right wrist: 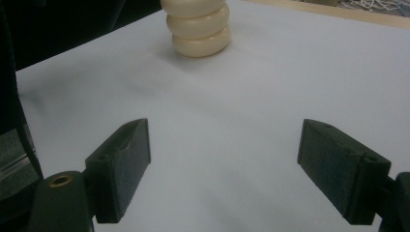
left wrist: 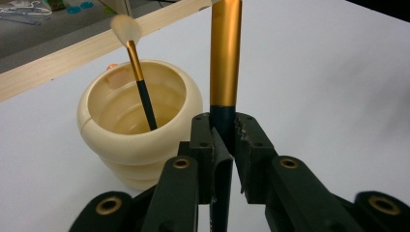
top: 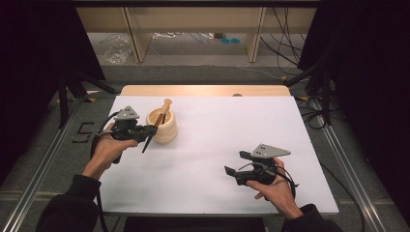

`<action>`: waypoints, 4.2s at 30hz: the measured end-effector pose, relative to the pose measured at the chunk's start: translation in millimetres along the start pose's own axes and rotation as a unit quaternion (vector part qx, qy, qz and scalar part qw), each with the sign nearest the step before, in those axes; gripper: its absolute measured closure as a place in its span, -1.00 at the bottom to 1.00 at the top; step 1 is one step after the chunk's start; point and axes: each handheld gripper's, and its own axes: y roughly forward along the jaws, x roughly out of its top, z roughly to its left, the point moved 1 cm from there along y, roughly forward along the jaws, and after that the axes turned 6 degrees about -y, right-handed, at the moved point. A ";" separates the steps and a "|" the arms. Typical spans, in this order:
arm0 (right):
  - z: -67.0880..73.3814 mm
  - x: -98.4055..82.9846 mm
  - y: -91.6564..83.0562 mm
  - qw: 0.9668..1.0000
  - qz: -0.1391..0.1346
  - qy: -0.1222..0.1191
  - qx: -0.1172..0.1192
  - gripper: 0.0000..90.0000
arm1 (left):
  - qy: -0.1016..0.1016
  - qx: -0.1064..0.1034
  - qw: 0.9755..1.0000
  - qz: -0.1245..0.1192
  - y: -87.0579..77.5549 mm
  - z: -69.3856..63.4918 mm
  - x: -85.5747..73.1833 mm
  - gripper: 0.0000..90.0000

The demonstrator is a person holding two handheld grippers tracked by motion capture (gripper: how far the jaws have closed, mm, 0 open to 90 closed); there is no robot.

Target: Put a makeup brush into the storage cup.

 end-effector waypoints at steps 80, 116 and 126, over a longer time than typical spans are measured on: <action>-1.4 -0.8 0.6 1.000 -0.002 0.003 0.001 -0.55 | -0.087 0.059 0.986 -0.128 40.2 41.2 60.8 0.75; -1.2 -1.1 1.9 1.000 -0.007 0.001 0.006 -0.55 | -0.095 0.065 0.987 -0.110 69.7 46.8 33.6 0.75; -1.0 -1.2 2.1 1.000 -0.006 0.001 0.008 -0.55 | -0.103 0.063 0.988 -0.099 72.6 48.2 25.7 0.75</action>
